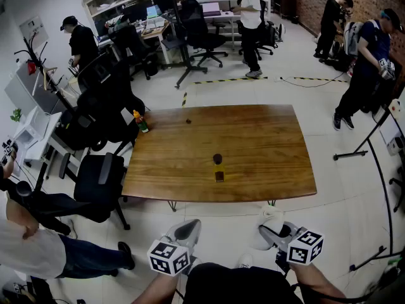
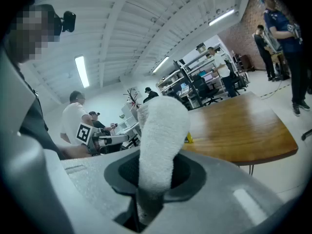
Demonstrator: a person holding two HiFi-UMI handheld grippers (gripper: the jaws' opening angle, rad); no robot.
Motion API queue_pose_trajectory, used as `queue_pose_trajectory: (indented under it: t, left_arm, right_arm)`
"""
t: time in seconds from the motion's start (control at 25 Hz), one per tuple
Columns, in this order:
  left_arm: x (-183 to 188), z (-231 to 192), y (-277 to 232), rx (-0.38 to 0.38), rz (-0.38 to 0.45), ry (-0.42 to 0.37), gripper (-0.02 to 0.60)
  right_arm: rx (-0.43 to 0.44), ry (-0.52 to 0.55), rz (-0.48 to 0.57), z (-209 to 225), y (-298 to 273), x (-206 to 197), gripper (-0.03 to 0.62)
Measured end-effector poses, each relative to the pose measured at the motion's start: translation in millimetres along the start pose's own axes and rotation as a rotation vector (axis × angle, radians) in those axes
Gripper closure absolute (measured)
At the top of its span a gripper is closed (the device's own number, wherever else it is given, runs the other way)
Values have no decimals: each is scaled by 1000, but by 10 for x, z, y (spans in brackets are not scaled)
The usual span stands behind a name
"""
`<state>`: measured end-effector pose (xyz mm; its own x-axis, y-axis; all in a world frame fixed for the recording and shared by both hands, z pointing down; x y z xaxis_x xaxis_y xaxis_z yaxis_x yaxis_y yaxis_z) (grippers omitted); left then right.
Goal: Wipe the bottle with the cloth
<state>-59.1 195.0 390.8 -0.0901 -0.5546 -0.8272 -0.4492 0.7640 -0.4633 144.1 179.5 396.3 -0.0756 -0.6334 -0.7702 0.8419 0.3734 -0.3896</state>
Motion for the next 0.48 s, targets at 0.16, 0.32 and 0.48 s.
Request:
queue_pose_trajectory:
  t: [0.16,0.32,0.48]
  left_arm:
    - [24,71,-68,38,15,13,565]
    - [81,103,-99,83,21,-10,565]
    - [166,92,-138,95,6,-56,565]
  right_arm:
    - [27,1,-11,151,65,21,522]
    - [49,-5,-9,292,86,65,522]
    - [51,-31,-4,425,63,90,522]
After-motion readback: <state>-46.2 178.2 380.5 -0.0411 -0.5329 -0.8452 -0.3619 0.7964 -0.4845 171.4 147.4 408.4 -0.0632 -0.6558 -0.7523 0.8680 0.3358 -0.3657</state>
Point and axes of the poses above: the fingertips, and each gripper's own axes: y backward along the fingers, z to its right, x out of its top, the point moved 1 cm from there along y, backward along the fingers, and after that the axes turned 4 degrees about -z, right-handed, at the moved point
